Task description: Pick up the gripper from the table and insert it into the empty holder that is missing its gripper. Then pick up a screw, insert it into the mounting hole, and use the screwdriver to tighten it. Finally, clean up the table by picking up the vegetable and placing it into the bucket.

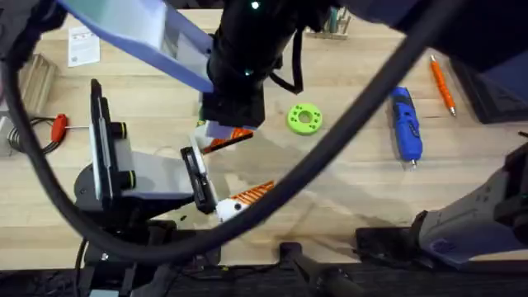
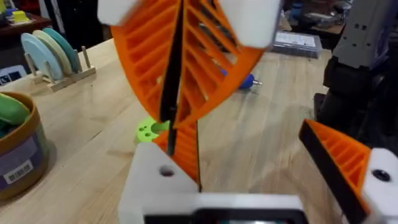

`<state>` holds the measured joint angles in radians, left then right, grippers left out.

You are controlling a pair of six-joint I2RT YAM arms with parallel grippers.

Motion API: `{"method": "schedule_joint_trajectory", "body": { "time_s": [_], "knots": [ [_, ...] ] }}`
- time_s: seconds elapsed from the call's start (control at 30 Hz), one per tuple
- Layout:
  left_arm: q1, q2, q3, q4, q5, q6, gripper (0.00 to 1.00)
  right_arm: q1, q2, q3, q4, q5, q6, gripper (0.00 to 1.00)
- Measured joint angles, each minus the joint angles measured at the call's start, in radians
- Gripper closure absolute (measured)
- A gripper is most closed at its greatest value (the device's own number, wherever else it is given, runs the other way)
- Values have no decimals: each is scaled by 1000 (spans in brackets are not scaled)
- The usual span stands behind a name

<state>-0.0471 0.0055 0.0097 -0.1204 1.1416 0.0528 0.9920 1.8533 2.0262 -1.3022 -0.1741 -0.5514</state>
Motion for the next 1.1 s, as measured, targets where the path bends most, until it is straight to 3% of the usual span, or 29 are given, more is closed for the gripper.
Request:
{"method": "schedule_joint_trajectory", "body": {
  "time_s": [1.1],
  "knots": [
    [0,0,0,0,0,0,15,0,17,0,8,0,0,996]
  ]
}}
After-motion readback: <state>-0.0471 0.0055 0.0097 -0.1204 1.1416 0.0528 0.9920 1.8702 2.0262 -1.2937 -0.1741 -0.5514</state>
